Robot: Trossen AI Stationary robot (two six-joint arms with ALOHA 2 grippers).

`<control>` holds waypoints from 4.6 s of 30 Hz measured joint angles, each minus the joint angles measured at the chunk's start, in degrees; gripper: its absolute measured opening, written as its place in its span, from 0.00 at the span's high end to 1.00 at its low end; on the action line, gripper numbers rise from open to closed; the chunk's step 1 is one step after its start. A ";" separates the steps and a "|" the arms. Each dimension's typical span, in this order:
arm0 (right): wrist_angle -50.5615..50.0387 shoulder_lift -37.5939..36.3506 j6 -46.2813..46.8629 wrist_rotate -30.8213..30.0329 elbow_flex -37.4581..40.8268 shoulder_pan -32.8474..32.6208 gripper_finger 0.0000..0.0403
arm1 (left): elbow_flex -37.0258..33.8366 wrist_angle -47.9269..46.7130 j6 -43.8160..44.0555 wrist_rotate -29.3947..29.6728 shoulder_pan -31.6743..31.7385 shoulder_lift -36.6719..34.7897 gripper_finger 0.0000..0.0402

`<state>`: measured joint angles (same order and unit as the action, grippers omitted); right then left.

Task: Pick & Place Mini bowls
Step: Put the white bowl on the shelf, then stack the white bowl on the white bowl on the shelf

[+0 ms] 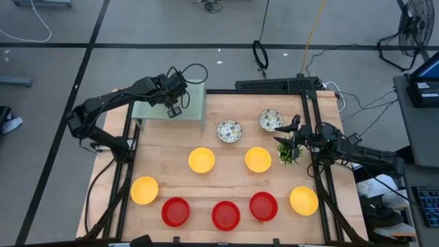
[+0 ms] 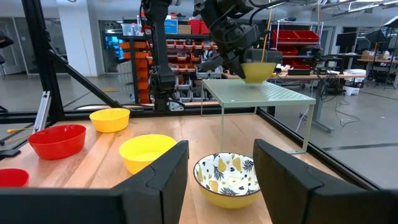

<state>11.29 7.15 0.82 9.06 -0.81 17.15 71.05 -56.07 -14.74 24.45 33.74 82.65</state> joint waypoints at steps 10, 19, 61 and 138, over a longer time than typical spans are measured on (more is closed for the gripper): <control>-0.01 -0.01 0.00 0.00 0.01 0.00 0.58 | -0.02 0.34 -0.22 -1.63 0.51 0.87 0.89; 0.00 -0.01 0.00 0.00 0.00 0.00 0.58 | -0.04 0.57 1.36 0.82 0.70 1.20 0.89; 0.00 -0.01 0.00 0.00 -0.01 0.00 0.58 | 12.94 5.10 -0.15 -17.49 -24.07 3.70 0.57; 0.00 0.78 0.00 -0.02 -0.01 0.02 0.58 | 12.92 19.00 1.04 16.60 -26.47 3.13 0.98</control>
<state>11.29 7.92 0.82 9.04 -0.82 17.17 83.96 -37.06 -13.70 41.05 7.26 85.79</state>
